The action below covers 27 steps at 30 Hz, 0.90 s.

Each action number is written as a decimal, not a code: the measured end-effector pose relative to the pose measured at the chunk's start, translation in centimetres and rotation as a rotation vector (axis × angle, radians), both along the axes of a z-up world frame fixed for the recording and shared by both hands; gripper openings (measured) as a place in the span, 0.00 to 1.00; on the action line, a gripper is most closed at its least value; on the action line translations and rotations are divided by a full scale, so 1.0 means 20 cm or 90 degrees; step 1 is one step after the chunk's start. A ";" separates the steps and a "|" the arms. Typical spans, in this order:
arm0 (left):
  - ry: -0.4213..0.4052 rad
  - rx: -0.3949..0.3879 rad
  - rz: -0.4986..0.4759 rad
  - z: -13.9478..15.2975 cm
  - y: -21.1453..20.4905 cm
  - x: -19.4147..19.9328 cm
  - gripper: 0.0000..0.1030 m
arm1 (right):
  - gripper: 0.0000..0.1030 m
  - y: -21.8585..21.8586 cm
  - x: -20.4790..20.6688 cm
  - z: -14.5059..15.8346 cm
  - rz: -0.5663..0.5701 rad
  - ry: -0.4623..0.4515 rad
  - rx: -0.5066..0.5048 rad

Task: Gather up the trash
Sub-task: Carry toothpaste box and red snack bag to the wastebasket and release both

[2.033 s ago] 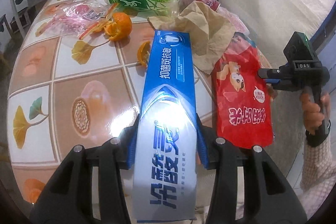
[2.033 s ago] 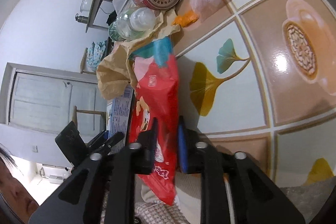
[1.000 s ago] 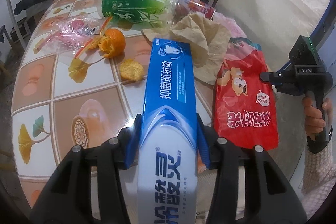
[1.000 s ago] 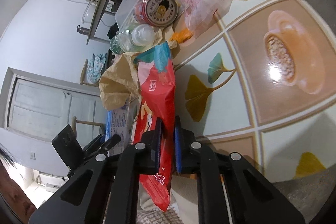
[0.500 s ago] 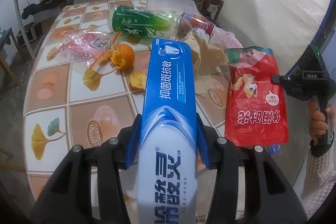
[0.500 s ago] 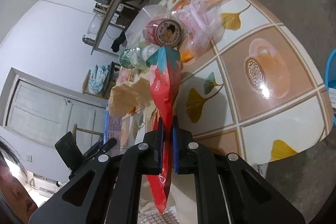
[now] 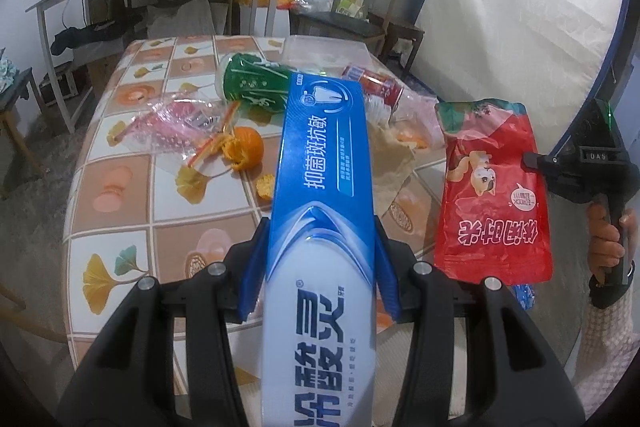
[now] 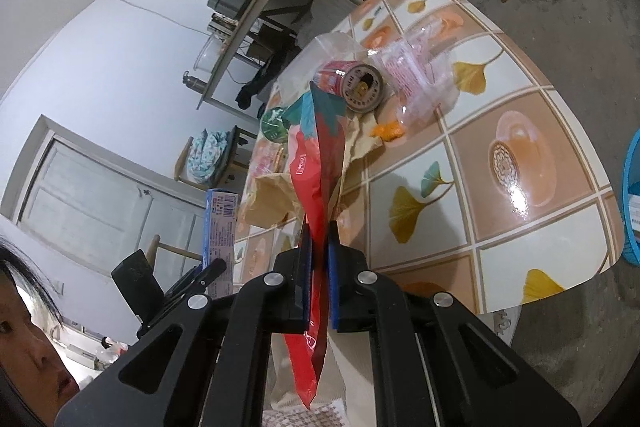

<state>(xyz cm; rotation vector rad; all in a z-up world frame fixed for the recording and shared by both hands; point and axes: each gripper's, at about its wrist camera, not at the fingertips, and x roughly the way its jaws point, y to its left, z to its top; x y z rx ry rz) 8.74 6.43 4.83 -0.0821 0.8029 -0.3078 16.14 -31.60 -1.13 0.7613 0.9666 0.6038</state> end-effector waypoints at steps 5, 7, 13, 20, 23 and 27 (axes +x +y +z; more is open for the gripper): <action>-0.022 -0.010 -0.003 0.04 0.00 -0.02 0.44 | 0.07 -0.01 -0.02 0.04 -0.001 -0.016 0.004; -0.031 -0.013 -0.008 0.06 -0.01 -0.02 0.44 | 0.07 -0.02 -0.03 0.05 -0.003 -0.023 0.006; -0.047 -0.021 -0.034 0.11 -0.09 0.00 0.44 | 0.07 -0.09 -0.10 0.11 -0.024 -0.047 0.011; -0.057 -0.039 -0.125 0.18 -0.33 0.09 0.44 | 0.07 -0.31 -0.24 0.15 -0.098 -0.070 0.013; -0.060 -0.054 -0.176 0.21 -0.48 0.13 0.44 | 0.07 -0.47 -0.34 0.15 -0.155 -0.075 0.013; -0.041 -0.073 -0.277 0.22 -0.82 0.20 0.44 | 0.07 -0.70 -0.51 0.13 -0.239 -0.080 0.009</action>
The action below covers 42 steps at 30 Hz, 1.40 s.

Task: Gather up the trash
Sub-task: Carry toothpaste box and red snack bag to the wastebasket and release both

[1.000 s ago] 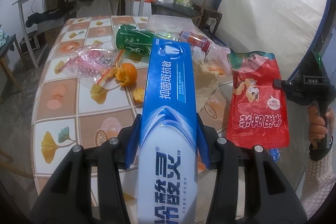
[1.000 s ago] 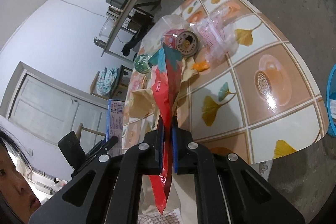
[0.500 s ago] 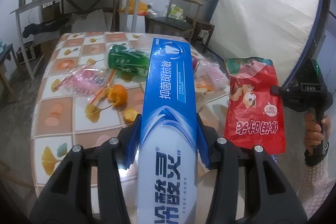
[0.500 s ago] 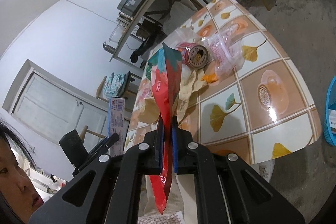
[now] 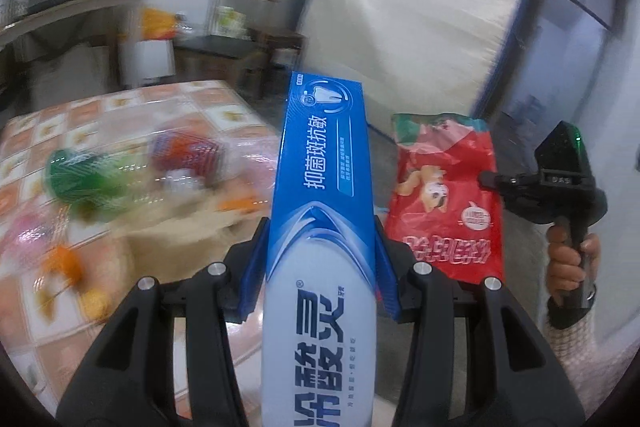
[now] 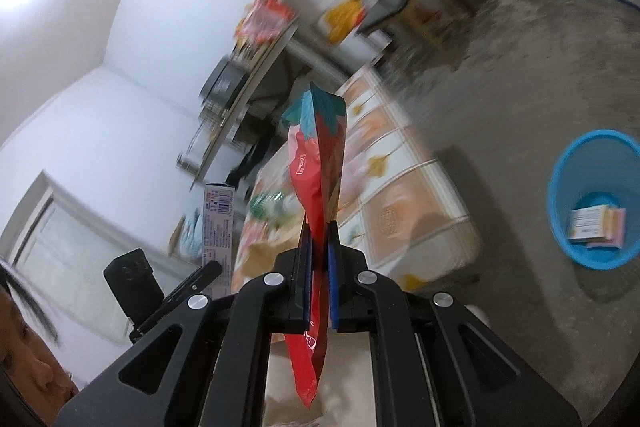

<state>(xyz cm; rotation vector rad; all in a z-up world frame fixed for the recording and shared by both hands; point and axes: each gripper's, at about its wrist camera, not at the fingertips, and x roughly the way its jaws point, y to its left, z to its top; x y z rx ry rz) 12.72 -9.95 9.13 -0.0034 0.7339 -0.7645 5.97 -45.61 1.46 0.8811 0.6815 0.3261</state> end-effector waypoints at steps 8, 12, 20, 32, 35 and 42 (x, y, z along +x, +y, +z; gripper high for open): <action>0.069 0.036 -0.148 -0.13 -0.75 0.13 0.44 | 0.07 -0.50 -0.32 -0.25 -0.178 0.061 0.012; 0.132 0.106 -0.173 -0.35 -1.19 0.23 0.44 | 0.07 -0.65 -0.36 -0.47 -0.226 0.117 0.022; 0.241 0.238 -0.185 -0.91 -1.80 0.34 0.44 | 0.07 -0.91 -0.20 -0.99 -0.256 0.243 0.061; 0.348 0.260 -0.084 -1.45 -1.98 0.63 0.66 | 0.23 -1.14 0.12 -1.49 -0.267 0.362 0.004; 0.331 0.246 -0.077 -1.45 -1.97 0.59 0.67 | 0.44 -1.16 0.09 -1.52 -0.303 0.388 -0.039; 0.295 0.226 -0.095 -1.36 -1.99 0.53 0.67 | 0.45 -1.16 0.00 -1.49 -0.334 0.372 -0.071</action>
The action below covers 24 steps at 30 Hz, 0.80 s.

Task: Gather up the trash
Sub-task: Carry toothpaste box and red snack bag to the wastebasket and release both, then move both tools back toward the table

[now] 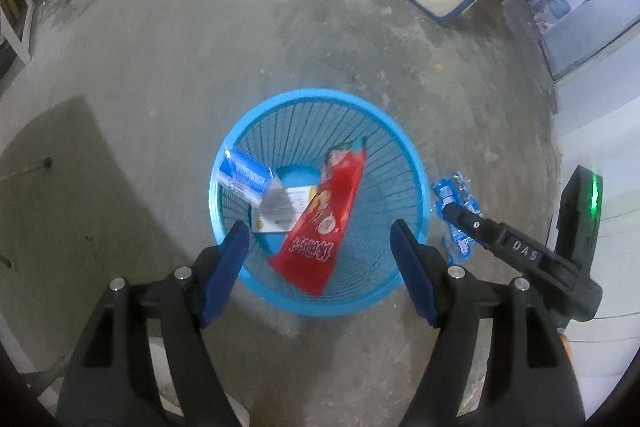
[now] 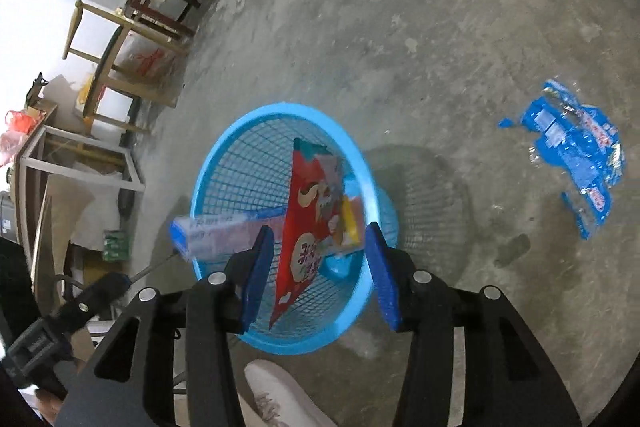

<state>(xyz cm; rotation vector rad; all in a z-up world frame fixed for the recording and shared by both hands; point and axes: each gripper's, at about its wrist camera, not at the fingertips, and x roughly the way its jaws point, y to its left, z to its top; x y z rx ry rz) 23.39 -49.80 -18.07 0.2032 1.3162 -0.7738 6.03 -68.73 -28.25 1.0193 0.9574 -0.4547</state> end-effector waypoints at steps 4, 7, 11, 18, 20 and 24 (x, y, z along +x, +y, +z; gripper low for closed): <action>-0.018 -0.018 -0.021 0.09 0.00 -0.06 0.68 | 0.45 0.02 -0.05 0.07 -0.004 -0.006 -0.023; -0.022 -0.040 -0.033 0.18 0.02 -0.12 0.68 | 0.45 0.05 -0.07 0.12 0.007 -0.008 -0.042; -0.040 -0.086 -0.050 0.39 0.09 -0.22 0.68 | 0.43 0.13 -0.02 0.18 0.045 -0.012 -0.063; -0.084 -0.188 -0.057 0.91 0.46 -0.36 0.71 | 0.19 0.22 0.18 0.20 0.109 -0.023 -0.039; -0.108 -0.205 -0.039 1.05 0.66 -0.37 0.73 | 0.16 0.26 0.26 0.18 0.134 -0.019 -0.030; -0.162 -0.229 0.010 1.20 1.09 -0.39 0.76 | 0.12 0.31 0.45 0.05 0.171 0.017 -0.007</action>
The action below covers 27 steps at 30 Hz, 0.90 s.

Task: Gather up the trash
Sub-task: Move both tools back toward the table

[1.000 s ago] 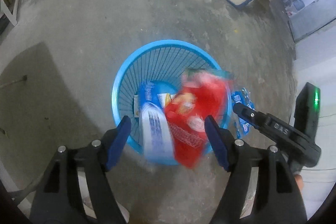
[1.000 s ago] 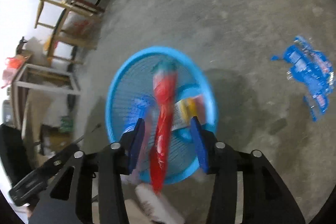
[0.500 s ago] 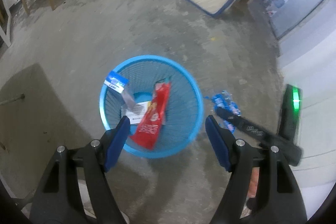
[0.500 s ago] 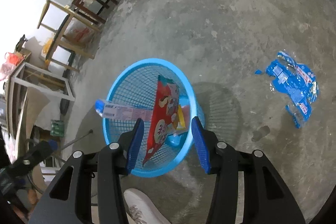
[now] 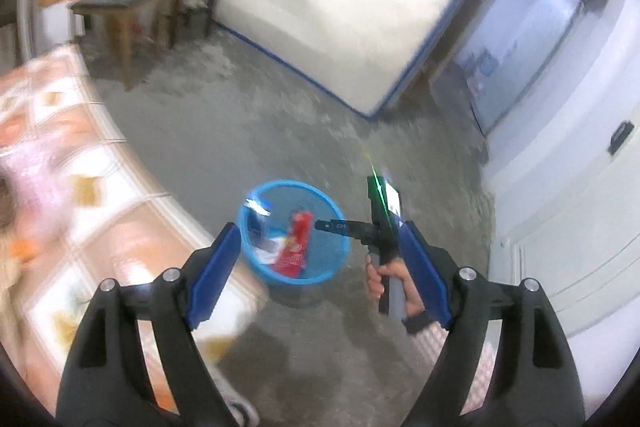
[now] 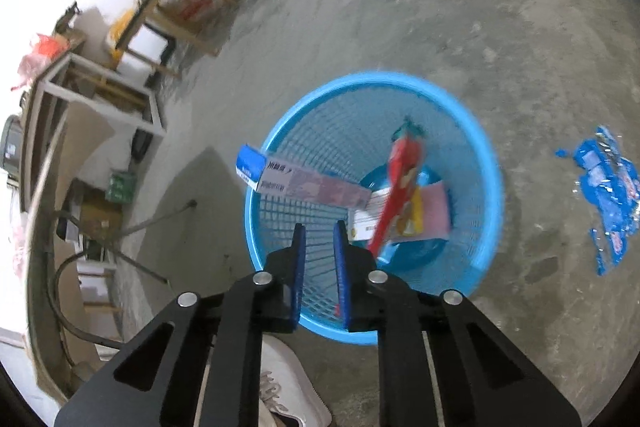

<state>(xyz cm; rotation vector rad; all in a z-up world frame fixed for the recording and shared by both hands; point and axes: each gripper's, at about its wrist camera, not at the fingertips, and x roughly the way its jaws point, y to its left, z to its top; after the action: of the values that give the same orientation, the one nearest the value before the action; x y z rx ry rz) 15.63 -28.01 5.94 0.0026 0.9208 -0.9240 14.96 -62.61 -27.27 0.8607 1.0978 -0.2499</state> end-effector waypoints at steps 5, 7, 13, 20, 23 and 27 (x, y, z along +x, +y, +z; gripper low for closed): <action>-0.034 0.009 0.112 0.00 0.55 -0.04 0.77 | 0.10 0.06 0.19 -0.28 0.056 0.169 -0.072; -0.043 0.010 0.170 -0.02 0.79 -0.07 0.77 | 0.10 0.12 0.27 -0.40 0.117 0.262 -0.150; -0.079 0.008 0.323 -0.02 1.33 -0.17 0.77 | 0.10 0.16 0.38 -0.66 0.184 0.419 -0.203; -0.068 -0.030 0.400 -0.05 1.61 -0.16 0.79 | 0.11 0.10 0.38 -0.57 0.110 0.369 -0.137; -0.062 -0.038 0.404 -0.10 1.65 -0.14 0.80 | 0.15 0.10 0.33 -0.34 0.087 0.296 -0.136; -0.059 -0.033 0.396 -0.16 1.65 -0.12 0.80 | 0.27 0.14 0.19 0.12 0.051 0.189 -0.181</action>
<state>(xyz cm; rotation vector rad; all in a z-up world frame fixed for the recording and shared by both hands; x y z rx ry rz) 13.27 5.01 2.70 -0.2695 0.7445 -0.3648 18.68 -59.72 -24.84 0.5354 1.3313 -0.4659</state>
